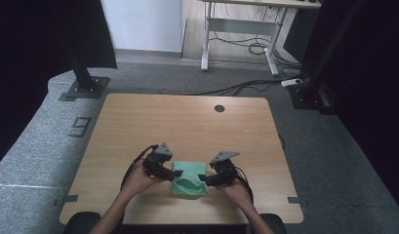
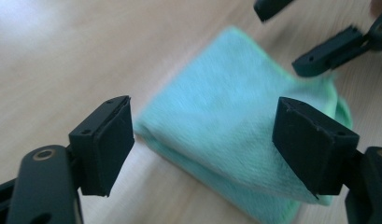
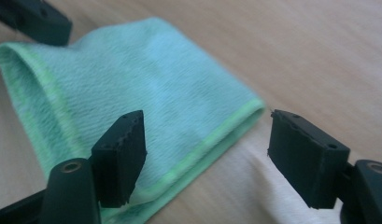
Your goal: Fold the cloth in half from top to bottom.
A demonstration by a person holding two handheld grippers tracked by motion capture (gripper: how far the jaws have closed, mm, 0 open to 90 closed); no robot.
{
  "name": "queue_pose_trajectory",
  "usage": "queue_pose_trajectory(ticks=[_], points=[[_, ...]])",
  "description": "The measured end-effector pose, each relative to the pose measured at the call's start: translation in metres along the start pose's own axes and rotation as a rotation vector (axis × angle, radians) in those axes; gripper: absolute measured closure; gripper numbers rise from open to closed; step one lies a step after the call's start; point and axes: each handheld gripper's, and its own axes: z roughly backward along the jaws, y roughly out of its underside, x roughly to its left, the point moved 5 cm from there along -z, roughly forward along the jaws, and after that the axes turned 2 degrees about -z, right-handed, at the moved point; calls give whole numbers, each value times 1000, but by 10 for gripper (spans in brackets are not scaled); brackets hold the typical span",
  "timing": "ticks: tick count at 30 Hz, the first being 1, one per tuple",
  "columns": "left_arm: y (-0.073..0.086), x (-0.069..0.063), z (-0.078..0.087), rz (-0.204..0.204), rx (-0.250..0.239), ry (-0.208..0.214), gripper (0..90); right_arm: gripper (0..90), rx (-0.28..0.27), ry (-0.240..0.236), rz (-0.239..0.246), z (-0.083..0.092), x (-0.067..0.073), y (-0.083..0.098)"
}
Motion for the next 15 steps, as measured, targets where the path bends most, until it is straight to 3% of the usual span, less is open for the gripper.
queue_pose_trajectory(ticks=[5, 15], points=[[20, -11, -1, 17, 22, -20, 200, 246, 34, 0, 13, -2, 10, 14], [48, -12, -5, 68, 11, -74, 193, 241, 57, 29, 56, -2, 21, 28]])
